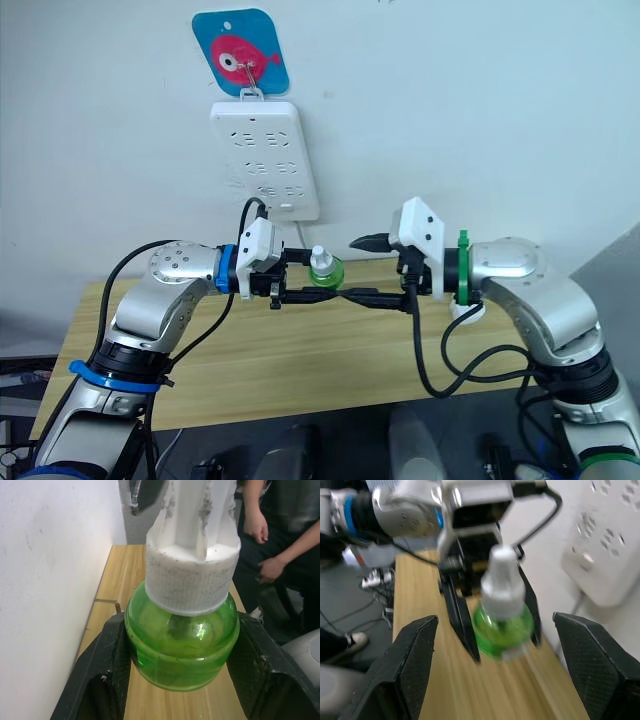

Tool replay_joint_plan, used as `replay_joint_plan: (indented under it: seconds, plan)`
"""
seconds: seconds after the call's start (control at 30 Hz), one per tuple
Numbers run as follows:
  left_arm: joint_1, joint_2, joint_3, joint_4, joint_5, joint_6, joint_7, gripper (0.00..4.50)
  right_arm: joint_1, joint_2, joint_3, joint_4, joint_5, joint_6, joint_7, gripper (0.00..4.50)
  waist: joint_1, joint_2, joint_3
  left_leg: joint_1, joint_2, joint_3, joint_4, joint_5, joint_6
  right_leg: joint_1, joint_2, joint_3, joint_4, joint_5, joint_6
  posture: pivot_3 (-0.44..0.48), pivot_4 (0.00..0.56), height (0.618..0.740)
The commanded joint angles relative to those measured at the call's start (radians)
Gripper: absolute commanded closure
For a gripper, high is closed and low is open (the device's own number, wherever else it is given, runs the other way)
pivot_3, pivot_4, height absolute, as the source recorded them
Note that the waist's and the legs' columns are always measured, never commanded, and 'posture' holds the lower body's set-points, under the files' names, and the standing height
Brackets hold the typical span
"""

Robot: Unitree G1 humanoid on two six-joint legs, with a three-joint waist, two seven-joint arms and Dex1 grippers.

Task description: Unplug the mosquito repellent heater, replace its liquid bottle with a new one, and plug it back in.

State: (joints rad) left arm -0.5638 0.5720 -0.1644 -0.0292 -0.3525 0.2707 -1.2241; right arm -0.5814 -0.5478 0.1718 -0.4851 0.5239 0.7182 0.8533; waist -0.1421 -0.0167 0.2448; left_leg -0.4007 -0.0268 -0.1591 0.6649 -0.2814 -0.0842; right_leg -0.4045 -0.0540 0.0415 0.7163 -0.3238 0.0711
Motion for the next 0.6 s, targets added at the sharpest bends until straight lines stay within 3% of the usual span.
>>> replay_joint_plan:
  seconds: [0.03,0.3,0.6]
  plan:
    - [-0.003,0.000,0.017,-0.024,-0.010,-0.015,0.004,2.20,-0.033,0.080,0.055,-0.010,-0.076,-0.030,-0.112,0.66,0.001,0.000,-0.002,0.000,0.000,0.000,0.000,0.000,0.000,0.000,0.000,0.000,0.000,0.000,0.000,-0.101,0.181,0.740]
    - [0.005,-0.003,0.014,-0.034,-0.011,-0.012,0.009,2.20,-0.059,0.136,0.078,0.043,-0.146,-0.048,-0.165,0.66,0.005,0.000,-0.005,0.000,0.000,-0.001,0.000,0.000,0.000,0.000,-0.001,0.000,-0.001,0.000,0.000,-0.097,0.178,0.740]
    - [0.016,0.004,0.019,-0.034,-0.012,-0.013,0.012,2.20,-0.022,-0.038,-0.023,0.057,-0.109,-0.038,-0.050,0.66,0.004,0.000,-0.006,0.000,-0.001,-0.001,0.000,0.000,0.000,0.000,-0.001,0.000,-0.001,0.000,0.000,-0.103,0.180,0.740]
